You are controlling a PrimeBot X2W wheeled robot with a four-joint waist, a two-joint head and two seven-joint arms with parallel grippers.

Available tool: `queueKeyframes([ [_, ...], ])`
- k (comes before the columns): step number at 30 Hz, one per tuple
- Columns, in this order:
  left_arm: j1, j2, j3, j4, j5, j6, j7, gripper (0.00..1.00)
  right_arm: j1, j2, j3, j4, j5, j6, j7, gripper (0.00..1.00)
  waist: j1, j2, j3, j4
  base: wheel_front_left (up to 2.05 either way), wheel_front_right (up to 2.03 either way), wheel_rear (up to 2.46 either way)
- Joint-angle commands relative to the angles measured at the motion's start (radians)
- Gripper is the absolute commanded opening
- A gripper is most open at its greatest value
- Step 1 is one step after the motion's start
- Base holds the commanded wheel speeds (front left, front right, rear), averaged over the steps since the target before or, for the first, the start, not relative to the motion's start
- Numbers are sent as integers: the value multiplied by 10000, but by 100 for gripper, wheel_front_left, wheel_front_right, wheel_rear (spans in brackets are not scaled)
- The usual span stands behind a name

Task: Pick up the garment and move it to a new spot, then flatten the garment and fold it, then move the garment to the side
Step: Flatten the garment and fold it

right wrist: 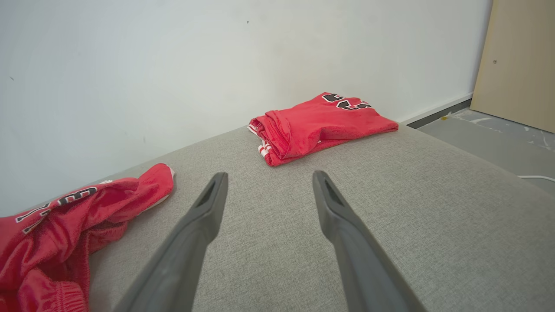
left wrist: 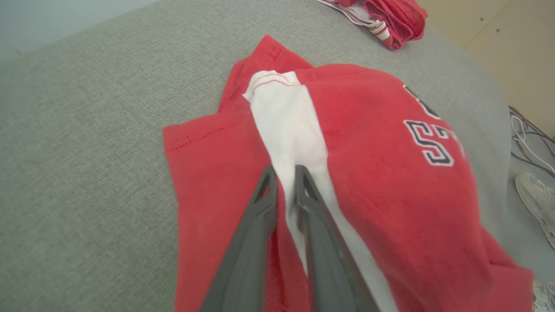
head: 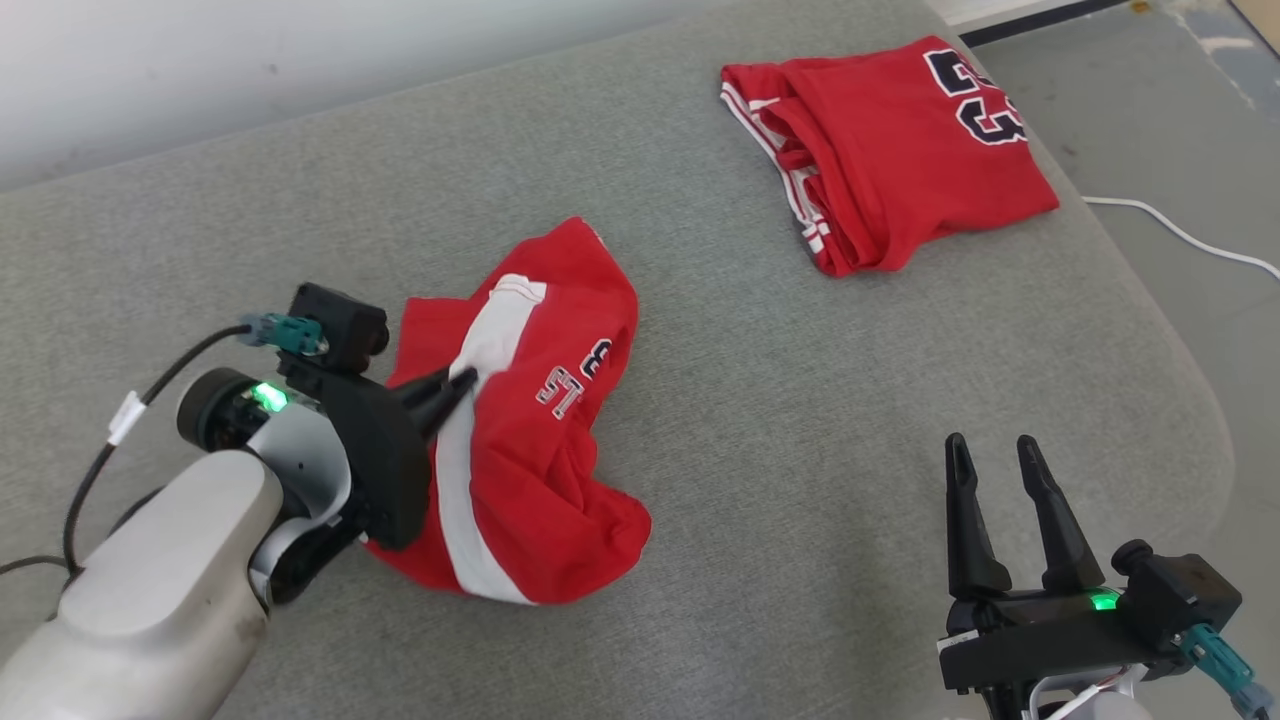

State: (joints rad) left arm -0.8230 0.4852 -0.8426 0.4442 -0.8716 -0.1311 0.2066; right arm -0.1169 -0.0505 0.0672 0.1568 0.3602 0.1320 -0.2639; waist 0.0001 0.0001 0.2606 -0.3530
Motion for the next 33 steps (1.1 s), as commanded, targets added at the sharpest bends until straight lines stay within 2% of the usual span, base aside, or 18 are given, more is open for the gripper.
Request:
queueKeyframes([
  [1,-131,20,52,60,-26,17,-200,0,87,5,-36,-33,-56,-29,-4,100,-1,-1,-64,129,0,0,0],
  [7,-203,-84,404,121,-1,104,-1195,0,199,3,-108,-31,-175,-29,-4,100,-1,-1,-254,657,0,0,0],
  [9,-10,-49,616,-10,-17,270,-1674,0,248,2,-143,-22,-252,-30,-4,100,-1,-1,-345,944,0,0,0],
  [13,685,138,1041,-509,-181,706,-2582,0,311,2,-176,-20,-380,-30,-6,100,-1,-1,-463,1592,0,0,0],
  [21,2961,455,1693,-2036,-509,1948,-4054,0,293,2,-188,81,-660,-30,-4,100,-1,-1,-628,2775,0,0,0],
  [26,4591,153,2194,-2647,-983,2496,-4558,0,289,2,-175,140,-771,-30,-4,100,-1,-1,-706,3194,0,0,0],
  [33,6281,-647,2833,-2376,-943,2649,-4722,0,373,0,-167,229,-841,-30,-4,100,-1,-1,-745,3389,0,0,0],
])
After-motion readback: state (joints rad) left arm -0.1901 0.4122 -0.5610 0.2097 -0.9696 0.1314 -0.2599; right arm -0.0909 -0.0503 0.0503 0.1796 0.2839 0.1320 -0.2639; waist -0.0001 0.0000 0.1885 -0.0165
